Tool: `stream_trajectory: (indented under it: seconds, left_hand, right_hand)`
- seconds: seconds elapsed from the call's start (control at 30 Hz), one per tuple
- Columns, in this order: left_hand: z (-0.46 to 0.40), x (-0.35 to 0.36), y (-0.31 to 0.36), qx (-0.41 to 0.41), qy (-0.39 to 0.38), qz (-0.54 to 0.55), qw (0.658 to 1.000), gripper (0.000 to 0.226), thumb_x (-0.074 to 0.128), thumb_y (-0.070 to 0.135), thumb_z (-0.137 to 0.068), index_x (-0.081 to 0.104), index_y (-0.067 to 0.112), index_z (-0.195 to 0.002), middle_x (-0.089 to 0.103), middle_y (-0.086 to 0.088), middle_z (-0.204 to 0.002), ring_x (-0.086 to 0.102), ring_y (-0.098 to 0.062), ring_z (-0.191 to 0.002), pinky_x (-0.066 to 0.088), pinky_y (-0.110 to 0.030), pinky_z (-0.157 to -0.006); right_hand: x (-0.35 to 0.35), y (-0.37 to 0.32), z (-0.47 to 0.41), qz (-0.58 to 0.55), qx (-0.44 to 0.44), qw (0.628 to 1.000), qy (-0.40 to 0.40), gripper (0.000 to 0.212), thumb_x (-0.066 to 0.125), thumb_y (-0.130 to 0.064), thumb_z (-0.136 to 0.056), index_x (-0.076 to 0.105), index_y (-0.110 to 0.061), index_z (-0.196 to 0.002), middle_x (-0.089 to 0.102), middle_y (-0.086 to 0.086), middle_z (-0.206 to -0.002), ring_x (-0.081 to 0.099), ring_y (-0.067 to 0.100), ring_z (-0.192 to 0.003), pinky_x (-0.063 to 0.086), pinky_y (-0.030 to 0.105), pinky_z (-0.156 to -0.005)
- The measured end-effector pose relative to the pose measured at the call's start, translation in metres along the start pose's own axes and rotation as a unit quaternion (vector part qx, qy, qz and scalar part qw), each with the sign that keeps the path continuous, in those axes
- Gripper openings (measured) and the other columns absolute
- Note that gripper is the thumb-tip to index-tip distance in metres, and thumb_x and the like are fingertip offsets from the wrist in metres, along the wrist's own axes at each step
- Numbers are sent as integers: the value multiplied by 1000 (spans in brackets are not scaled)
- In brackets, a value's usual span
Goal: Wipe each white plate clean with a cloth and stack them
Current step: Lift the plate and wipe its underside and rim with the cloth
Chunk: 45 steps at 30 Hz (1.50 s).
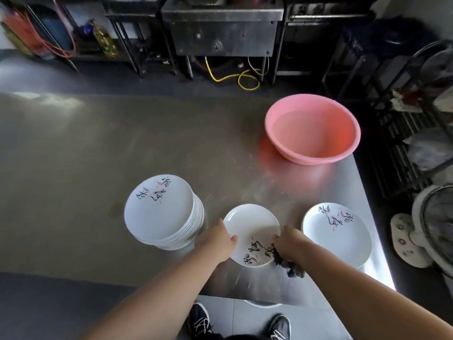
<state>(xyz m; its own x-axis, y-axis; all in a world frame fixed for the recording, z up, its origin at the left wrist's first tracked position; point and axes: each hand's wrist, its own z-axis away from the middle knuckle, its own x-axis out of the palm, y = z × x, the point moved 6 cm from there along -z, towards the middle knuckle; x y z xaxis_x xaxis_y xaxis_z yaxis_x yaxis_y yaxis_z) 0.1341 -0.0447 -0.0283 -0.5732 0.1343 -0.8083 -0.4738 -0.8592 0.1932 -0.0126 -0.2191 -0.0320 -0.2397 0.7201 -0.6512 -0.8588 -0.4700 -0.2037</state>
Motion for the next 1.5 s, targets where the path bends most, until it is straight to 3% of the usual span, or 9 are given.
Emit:
stream_trajectory:
  seconds: [0.23, 0.37, 0.6, 0.73, 0.8, 0.97, 1.1, 1.23, 1.5]
  left_hand:
    - [0, -7, -6, -1, -39, 177, 983, 68, 41, 90, -79, 42, 29, -111, 69, 1, -94, 72, -22, -63, 57, -35, -60]
    - [9, -22, -3, -2, -12, 324, 946, 83, 12, 110, -58, 39, 42, -97, 67, -4, -97, 74, -20, -76, 60, -40, -73]
    - [41, -86, 29, 35, -15, 686, 727, 86, 40, 84, -91, 47, 8, -131, 60, -4, -133, 65, -12, -119, 51, -34, -103]
    - [63, -125, 42, 102, -5, 735, 670, 19, 62, 18, -102, 54, 15, -119, 59, -6, -121, 58, -15, -102, 50, -33, -80]
    - [75, -148, 49, 141, -23, 750, 646, 33, 54, 3, -104, 53, 23, -130, 69, -1, -125, 66, -16, -103, 56, -35, -72]
    - [105, -201, 64, 240, -63, 731, 635, 57, 64, 12, -90, 58, 20, -146, 66, -10, -142, 64, -31, -130, 60, -46, -88]
    - [121, -227, 68, 275, -53, 722, 633, 56, 62, 11, -91, 58, 20, -146, 65, -13, -143, 62, -36, -132, 60, -49, -84]
    - [139, -238, 78, 297, -54, 713, 633, 55, 62, 12, -90, 58, 17, -144, 66, -16, -141, 66, -35, -124, 60, -48, -78]
    - [157, -251, 92, 341, -49, 723, 599, 50, 60, 11, -92, 61, 18, -142, 67, -17, -139, 69, -31, -118, 61, -43, -81]
  right_hand:
    - [-10, 5, 1, -196, 54, 979, -3, 79, 8, -53, -111, 46, 0, -153, 52, 27, -150, 48, 39, -142, 32, 45, -122]
    - [-32, 4, 25, -360, 12, 932, 51, 94, 8, -77, -99, 47, -13, -157, 49, 12, -158, 41, 31, -149, 23, 43, -128]
    - [-86, -12, 92, -595, -114, 789, 100, 20, 53, -42, -100, 57, -23, -105, 64, 27, -73, 60, 36, -53, 53, 54, -55]
    - [-124, -20, 135, -549, -219, 787, 178, 14, 52, -27, -104, 55, -36, -114, 67, 11, -95, 53, 33, -42, 51, 44, -42]
    - [-146, -24, 155, -500, -263, 796, 217, 26, 50, -29, -98, 53, -43, -120, 70, -3, -98, 54, 34, -40, 49, 39, -39]
    - [-196, -29, 188, -190, -220, 856, 428, 38, 57, -37, -98, 51, -38, -136, 64, -20, -75, 66, 9, -73, 48, 34, -59]
    - [-230, -39, 216, -179, -214, 789, 548, 18, 53, -22, -97, 61, -32, -110, 65, -14, -99, 61, 12, -85, 45, 24, -66]
    - [-246, -73, 250, -218, -375, 686, 584, 43, 49, -5, -100, 58, -19, -140, 58, -20, -123, 51, -15, -117, 32, 1, -99]
    - [-204, -129, 261, 20, -477, 721, 503, 61, 36, -32, -107, 31, -8, -163, 17, 5, -174, 12, 21, -162, 9, 39, -132]
